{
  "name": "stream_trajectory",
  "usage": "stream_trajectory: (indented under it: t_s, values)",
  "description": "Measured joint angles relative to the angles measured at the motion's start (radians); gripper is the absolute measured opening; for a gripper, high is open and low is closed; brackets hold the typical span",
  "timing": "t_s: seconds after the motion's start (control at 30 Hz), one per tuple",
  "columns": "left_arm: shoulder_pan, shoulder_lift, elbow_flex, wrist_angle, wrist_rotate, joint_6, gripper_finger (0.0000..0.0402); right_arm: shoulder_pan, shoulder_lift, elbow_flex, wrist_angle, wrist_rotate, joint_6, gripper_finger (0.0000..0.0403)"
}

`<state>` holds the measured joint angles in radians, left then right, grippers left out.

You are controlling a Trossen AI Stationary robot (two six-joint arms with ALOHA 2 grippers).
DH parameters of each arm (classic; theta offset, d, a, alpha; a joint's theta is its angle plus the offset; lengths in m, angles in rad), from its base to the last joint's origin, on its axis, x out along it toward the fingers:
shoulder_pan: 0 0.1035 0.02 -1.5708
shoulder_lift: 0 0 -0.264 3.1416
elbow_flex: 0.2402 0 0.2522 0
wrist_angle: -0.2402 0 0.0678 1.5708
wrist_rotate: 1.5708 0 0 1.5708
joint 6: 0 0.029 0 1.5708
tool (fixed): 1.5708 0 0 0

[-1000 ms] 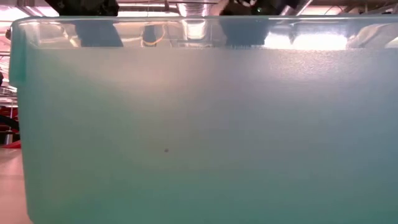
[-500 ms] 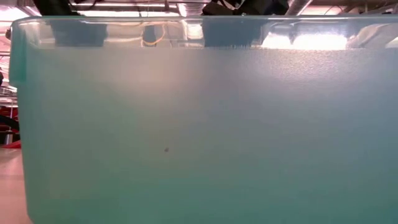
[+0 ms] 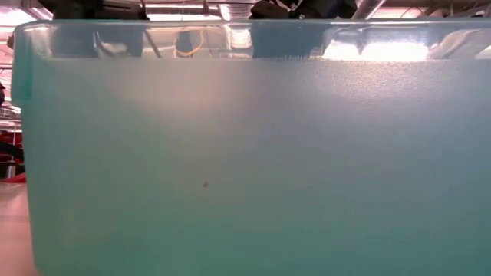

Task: Sort & place blocks by color
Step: Put the red block into the orange bin

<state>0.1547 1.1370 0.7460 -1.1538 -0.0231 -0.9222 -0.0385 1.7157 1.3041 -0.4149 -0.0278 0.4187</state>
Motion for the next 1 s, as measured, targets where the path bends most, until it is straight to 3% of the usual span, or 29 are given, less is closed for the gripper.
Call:
stream_trajectory:
  t_s: [0.27, 0.47, 1.0]
  values:
    - [-0.107, 0.041, -0.046, -0.043, -0.024, -0.003, 0.0216, 0.001, 0.0, 0.0, -0.039, -0.001, -0.009, 0.0295]
    - [-0.117, 0.042, -0.152, 0.13, 0.03, -0.021, 0.0216, -0.002, 0.0, 0.0, -0.046, -0.001, -0.035, 0.0295]
    - [-0.117, 0.041, -0.271, 0.32, -0.029, -0.078, 0.0216, -0.003, 0.0, 0.0, -0.05, -0.002, -0.06, 0.0295]
